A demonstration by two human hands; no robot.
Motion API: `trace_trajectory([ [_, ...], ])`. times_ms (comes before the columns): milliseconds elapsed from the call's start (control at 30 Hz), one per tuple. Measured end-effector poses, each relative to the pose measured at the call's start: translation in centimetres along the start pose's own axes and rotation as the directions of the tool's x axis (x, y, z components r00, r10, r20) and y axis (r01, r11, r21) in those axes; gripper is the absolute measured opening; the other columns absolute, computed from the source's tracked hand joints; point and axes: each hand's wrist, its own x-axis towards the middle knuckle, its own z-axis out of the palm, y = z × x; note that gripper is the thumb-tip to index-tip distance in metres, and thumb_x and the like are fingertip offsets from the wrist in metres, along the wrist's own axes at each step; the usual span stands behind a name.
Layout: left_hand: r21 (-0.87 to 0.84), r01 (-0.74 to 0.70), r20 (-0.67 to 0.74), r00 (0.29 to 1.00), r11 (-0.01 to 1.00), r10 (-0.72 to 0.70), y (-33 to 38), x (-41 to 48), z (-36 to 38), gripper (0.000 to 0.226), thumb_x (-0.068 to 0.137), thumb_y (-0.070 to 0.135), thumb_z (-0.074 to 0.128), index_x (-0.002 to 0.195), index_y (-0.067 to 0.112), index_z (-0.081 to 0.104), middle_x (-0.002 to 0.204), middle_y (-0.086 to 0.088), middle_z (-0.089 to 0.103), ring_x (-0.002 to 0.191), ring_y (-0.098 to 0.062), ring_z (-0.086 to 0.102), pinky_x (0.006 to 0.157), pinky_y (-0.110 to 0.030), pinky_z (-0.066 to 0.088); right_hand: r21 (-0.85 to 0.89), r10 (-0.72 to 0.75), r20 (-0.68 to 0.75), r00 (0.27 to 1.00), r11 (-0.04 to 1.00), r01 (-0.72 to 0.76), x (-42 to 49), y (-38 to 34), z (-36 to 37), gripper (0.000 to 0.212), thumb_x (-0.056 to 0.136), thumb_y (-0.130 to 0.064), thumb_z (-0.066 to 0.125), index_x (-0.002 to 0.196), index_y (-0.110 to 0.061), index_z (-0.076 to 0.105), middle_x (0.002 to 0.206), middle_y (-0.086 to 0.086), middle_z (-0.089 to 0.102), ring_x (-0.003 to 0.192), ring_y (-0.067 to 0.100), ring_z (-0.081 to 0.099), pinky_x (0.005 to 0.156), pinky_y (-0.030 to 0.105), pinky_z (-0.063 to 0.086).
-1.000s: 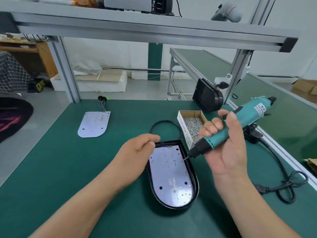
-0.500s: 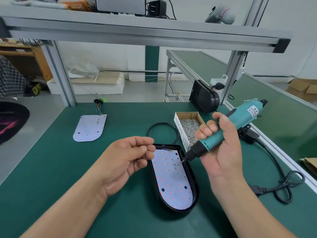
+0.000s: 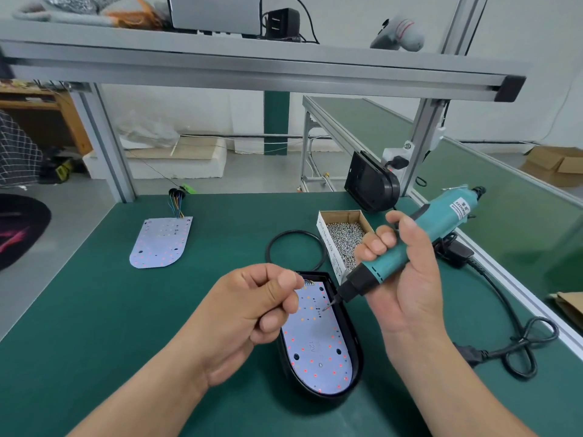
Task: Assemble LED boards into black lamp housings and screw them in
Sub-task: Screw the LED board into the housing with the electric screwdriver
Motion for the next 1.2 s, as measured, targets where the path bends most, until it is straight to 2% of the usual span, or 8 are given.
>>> trace_trajectory([
  [100, 0.121, -0.046, 0.004, 0.999, 0.992, 0.045, -0.2, -0.1, 0.4, 0.022, 0.083, 0.029, 0.089, 0.095, 0.011, 0.083, 0.079, -0.009, 0.066, 0.052, -0.01, 0.042, 0.046, -0.018, 0.033, 0.002, -0.007, -0.006, 1.0, 1.0, 0.007, 0.0, -0.1, 0.0, 0.019, 0.105, -0.021, 0.056, 0.096, -0.016, 0.072, 0.075, -0.003, 0.049, 0.065, 0.011, 0.048, 0.062, 0.024, 0.047],
  [233, 0.272, -0.092, 0.034, 0.996, 0.958, 0.086, -0.4, -0.4, 0.9, 0.017, 0.096, 0.02, 0.074, 0.11, 0.026, 0.084, 0.095, -0.005, 0.079, 0.059, -0.011, 0.046, 0.055, -0.019, 0.042, 0.01, -0.032, -0.005, 0.999, 0.999, 0.032, 0.2, -0.6, 0.0, 0.014, 0.105, -0.022, 0.057, 0.109, -0.014, 0.067, 0.075, -0.004, 0.048, 0.066, 0.01, 0.048, 0.063, 0.024, 0.047],
  [367, 0.414, -0.108, -0.001, 0.993, 0.904, 0.119, -1.0, -0.5, 1.1, 0.036, 0.103, 0.007, 0.064, 0.105, 0.039, 0.082, 0.101, 0.001, 0.082, 0.056, -0.007, 0.047, 0.059, -0.017, 0.048, 0.022, -0.067, 0.026, 0.997, 0.998, 0.067, 0.0, -1.1, 0.3, 0.013, 0.106, -0.025, 0.056, 0.105, -0.016, 0.065, 0.076, -0.006, 0.048, 0.067, 0.009, 0.048, 0.066, 0.023, 0.047],
  [467, 0.504, -0.145, 0.007, 0.986, 0.852, 0.164, -1.4, -0.4, 1.2, 0.033, 0.1, 0.017, 0.069, 0.108, 0.048, 0.075, 0.101, 0.006, 0.082, 0.061, -0.005, 0.054, 0.06, -0.017, 0.047, 0.023, -0.067, 0.07, 0.995, 0.998, 0.066, -0.3, -0.9, 0.6, 0.017, 0.107, -0.026, 0.054, 0.102, -0.018, 0.068, 0.076, -0.006, 0.049, 0.067, 0.009, 0.049, 0.067, 0.023, 0.047],
  [567, 0.571, -0.147, 0.025, 0.987, 0.808, 0.162, -1.9, -0.4, 1.2, 0.033, 0.091, 0.032, 0.064, 0.112, 0.058, 0.065, 0.104, 0.012, 0.081, 0.074, -0.005, 0.061, 0.063, -0.02, 0.05, 0.017, -0.057, 0.1, 0.993, 0.998, 0.056, -0.5, -0.8, 0.9, 0.021, 0.107, -0.027, 0.053, 0.099, -0.02, 0.072, 0.075, -0.007, 0.05, 0.067, 0.009, 0.05, 0.066, 0.023, 0.047],
  [733, 0.62, -0.181, 0.063, 0.981, 0.764, 0.181, -2.5, -0.4, 1.0, 0.035, 0.093, 0.035, 0.062, 0.116, 0.061, 0.06, 0.106, 0.015, 0.08, 0.076, -0.007, 0.06, 0.064, -0.017, 0.049, 0.004, -0.042, 0.128, 0.991, 0.999, 0.041, -0.7, -0.6, 1.0, 0.014, 0.103, -0.024, 0.057, 0.101, -0.018, 0.069, 0.075, -0.005, 0.05, 0.066, 0.01, 0.049, 0.065, 0.024, 0.047],
  [933, 0.621, -0.176, 0.064, 0.983, 0.764, 0.174, -2.6, -0.4, 1.0, 0.035, 0.092, 0.036, 0.063, 0.117, 0.06, 0.061, 0.106, 0.016, 0.08, 0.088, -0.026, 0.065, 0.065, -0.017, 0.05, -0.019, -0.039, 0.143, 0.989, 0.999, 0.042, -0.9, -0.4, 0.9, 0.013, 0.104, -0.022, 0.055, 0.104, -0.017, 0.067, 0.074, -0.004, 0.05, 0.065, 0.011, 0.049, 0.063, 0.025, 0.048],
  [1200, 0.64, -0.16, 0.029, 0.982, 0.751, 0.185, -2.8, -0.4, 1.2, 0.033, 0.091, 0.037, 0.062, 0.113, 0.061, 0.061, 0.104, 0.019, 0.079, 0.089, -0.02, 0.068, 0.066, -0.015, 0.051, -0.062, -0.037, 0.188, 0.982, 0.997, 0.049, -1.0, -0.4, 0.7, 0.008, 0.103, -0.021, 0.058, 0.106, -0.017, 0.065, 0.073, -0.004, 0.05, 0.065, 0.012, 0.05, 0.064, 0.025, 0.048],
])
